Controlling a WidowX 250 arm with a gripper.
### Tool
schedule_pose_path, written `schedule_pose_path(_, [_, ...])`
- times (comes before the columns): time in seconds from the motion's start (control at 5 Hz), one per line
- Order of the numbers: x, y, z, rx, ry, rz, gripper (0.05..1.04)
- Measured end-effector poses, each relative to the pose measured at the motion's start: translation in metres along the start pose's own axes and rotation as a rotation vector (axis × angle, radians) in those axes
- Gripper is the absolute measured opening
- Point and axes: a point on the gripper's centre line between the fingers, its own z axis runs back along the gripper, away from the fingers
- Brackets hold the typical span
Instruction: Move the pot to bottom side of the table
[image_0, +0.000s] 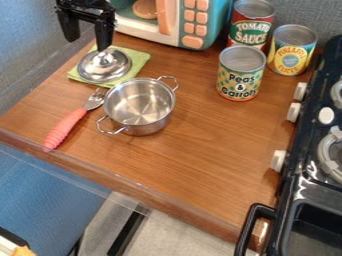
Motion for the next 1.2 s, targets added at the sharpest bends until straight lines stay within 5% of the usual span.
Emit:
schedule_pose_path(0.4, [-0.022, -0.023, -0.040, -0.058, 0.099, -0.048, 1.001])
schedule_pose_path(0.8, [-0.040, -0.059, -0.036, -0.054, 0.056, -0.137, 1.001])
schedule_pose_path(1.2, [-0.043, -0.074, -0.016, 0.037, 0.001, -0.147, 1.001])
